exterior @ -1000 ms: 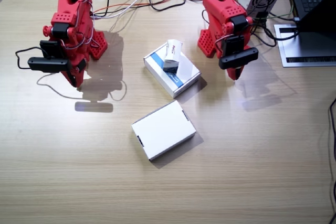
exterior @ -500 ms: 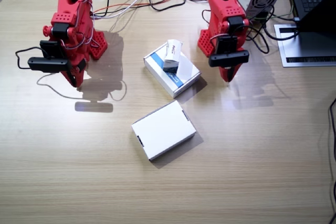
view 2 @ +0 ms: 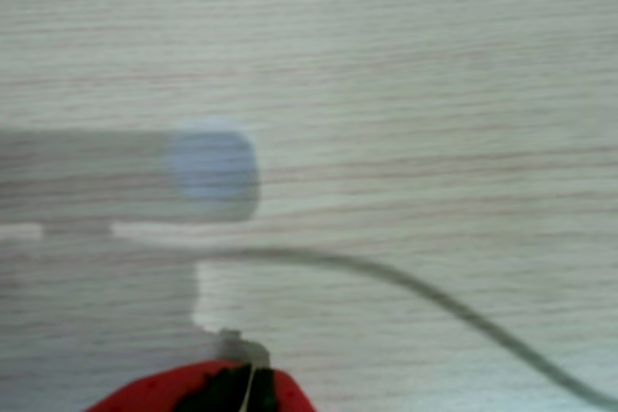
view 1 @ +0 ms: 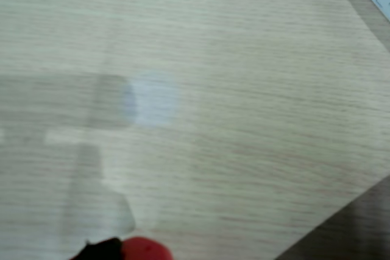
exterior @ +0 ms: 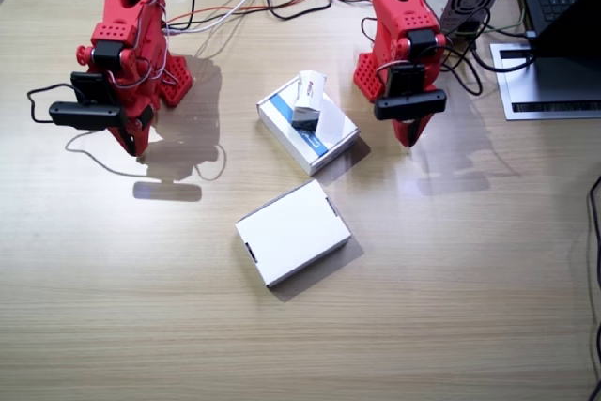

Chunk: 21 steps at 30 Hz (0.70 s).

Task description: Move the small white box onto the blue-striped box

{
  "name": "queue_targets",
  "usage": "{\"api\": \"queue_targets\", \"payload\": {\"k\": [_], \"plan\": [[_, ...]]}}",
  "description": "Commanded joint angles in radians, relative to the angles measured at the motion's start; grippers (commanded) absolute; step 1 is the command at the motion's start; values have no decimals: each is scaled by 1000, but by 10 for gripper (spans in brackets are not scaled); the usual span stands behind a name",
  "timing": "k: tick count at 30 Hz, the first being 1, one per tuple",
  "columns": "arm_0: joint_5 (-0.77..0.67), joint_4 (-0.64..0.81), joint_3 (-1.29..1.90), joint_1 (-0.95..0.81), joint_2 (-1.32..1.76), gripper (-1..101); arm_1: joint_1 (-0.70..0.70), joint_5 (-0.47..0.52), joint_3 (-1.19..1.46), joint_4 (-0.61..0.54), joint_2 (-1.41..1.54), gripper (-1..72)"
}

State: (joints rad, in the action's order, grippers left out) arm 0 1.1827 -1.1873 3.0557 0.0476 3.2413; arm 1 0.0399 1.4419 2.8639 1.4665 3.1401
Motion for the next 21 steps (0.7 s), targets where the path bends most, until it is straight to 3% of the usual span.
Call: {"api": "queue_targets", "payload": {"k": [1,21], "plan": [[-2,-23,-17,58,35,0,41,32,-11,18,28,2],[-2,-23,-17,58,35,0,20,14,-11,18,28,5]]}}
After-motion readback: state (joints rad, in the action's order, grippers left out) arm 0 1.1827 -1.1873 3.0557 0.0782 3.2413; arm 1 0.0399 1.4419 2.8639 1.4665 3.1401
